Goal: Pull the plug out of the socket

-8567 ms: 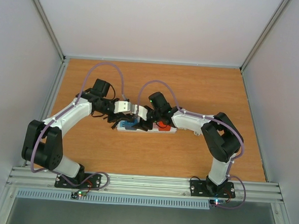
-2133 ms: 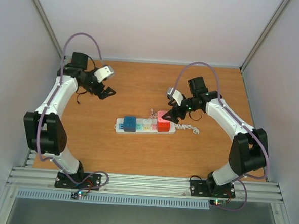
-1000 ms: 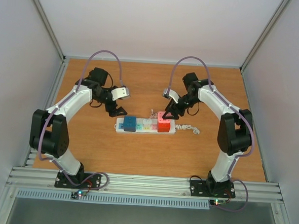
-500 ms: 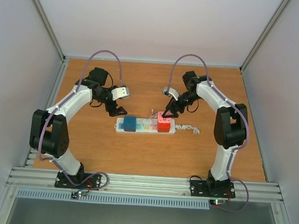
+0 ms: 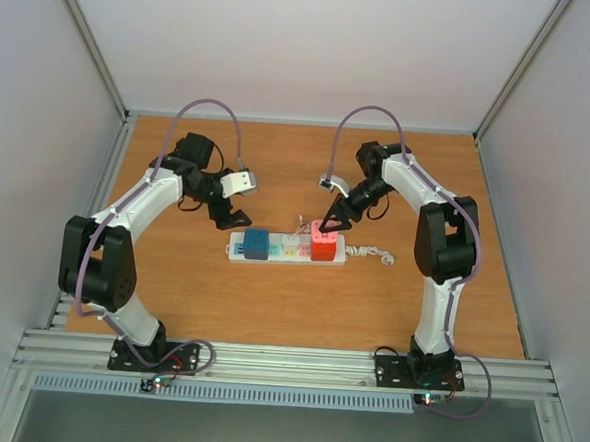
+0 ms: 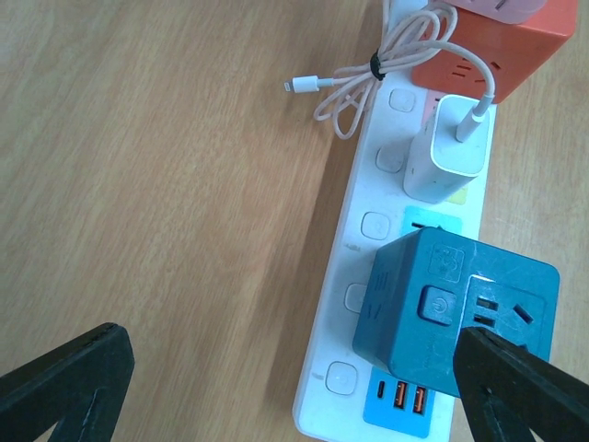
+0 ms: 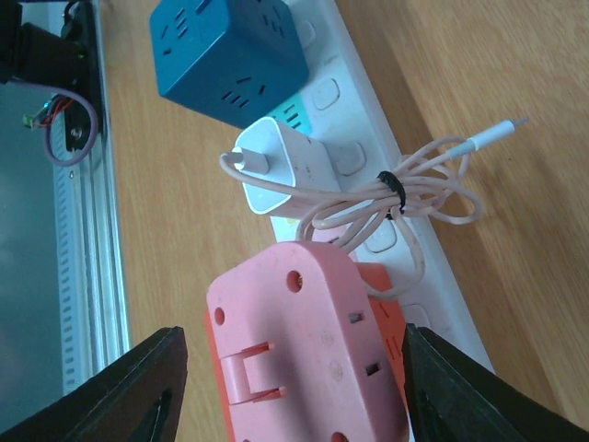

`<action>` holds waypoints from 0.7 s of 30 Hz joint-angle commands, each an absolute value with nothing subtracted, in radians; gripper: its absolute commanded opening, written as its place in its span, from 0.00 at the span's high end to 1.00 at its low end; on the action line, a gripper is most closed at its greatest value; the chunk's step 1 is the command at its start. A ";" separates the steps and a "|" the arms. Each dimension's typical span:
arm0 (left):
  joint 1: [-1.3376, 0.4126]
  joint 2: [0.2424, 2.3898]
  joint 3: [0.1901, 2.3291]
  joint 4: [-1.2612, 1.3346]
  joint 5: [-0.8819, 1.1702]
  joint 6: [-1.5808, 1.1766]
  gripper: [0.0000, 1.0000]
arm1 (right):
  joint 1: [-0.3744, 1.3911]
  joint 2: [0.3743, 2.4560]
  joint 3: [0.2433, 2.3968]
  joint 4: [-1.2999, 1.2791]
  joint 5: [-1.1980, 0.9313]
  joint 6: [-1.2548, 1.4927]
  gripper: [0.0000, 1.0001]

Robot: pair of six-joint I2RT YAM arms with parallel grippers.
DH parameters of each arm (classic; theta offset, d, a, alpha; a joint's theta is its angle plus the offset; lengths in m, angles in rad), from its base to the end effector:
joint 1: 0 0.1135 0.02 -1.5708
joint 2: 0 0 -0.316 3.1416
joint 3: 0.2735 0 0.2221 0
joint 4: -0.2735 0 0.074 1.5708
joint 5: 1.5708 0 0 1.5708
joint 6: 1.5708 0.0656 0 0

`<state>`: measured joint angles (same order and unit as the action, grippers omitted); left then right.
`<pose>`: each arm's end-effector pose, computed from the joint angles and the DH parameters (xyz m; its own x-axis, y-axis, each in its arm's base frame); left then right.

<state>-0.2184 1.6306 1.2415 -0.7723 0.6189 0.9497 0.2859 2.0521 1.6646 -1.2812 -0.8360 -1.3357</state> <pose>0.2946 -0.1044 0.2864 -0.1943 0.7216 -0.6644 0.9622 0.2720 0.0140 0.3464 0.1526 0.2509 -0.1062 -0.7108 -0.6953 -0.9564 -0.1183 0.2671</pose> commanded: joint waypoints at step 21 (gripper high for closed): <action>-0.244 1.647 1.261 -0.716 0.601 0.927 0.04 | 0.293 1.813 1.527 -1.311 -0.848 -1.424 0.52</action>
<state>-0.2375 1.6310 1.2415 -0.7460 0.5941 0.9245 0.2859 1.8900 1.5761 -1.2938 -0.8398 -1.3731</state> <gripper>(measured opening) 0.960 0.489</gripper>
